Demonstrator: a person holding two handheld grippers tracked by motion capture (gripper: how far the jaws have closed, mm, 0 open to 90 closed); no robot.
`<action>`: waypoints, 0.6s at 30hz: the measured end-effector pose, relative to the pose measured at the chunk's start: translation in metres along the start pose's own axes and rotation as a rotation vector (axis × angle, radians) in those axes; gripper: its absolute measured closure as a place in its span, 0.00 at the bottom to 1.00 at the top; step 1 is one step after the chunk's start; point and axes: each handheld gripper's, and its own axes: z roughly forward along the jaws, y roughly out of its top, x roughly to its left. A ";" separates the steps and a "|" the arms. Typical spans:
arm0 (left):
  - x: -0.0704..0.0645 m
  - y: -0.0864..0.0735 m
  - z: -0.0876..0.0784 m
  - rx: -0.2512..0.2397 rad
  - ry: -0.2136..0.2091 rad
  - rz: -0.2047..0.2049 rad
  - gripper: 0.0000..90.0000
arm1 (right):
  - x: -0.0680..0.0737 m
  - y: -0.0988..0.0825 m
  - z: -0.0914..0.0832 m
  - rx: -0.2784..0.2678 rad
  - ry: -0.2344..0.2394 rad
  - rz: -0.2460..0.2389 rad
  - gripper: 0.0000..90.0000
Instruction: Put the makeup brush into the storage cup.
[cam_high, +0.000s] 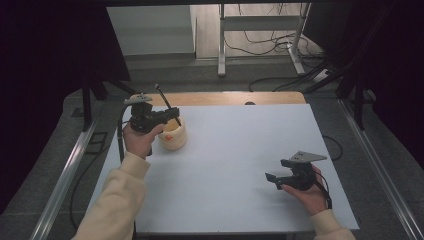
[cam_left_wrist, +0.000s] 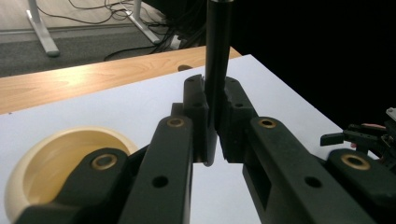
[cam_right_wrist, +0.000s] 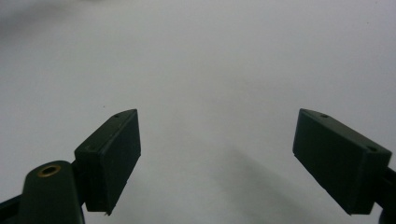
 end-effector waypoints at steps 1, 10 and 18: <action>0.001 0.000 0.000 -0.001 0.004 -0.002 0.92 | 0.000 0.000 0.000 0.000 0.000 0.000 0.18; 0.013 -0.002 0.002 -0.003 0.035 -0.015 0.92 | 0.000 0.000 0.000 0.001 -0.001 -0.001 0.18; 0.022 -0.002 0.006 -0.004 0.059 -0.031 0.92 | 0.000 0.000 0.001 0.006 -0.004 -0.002 0.18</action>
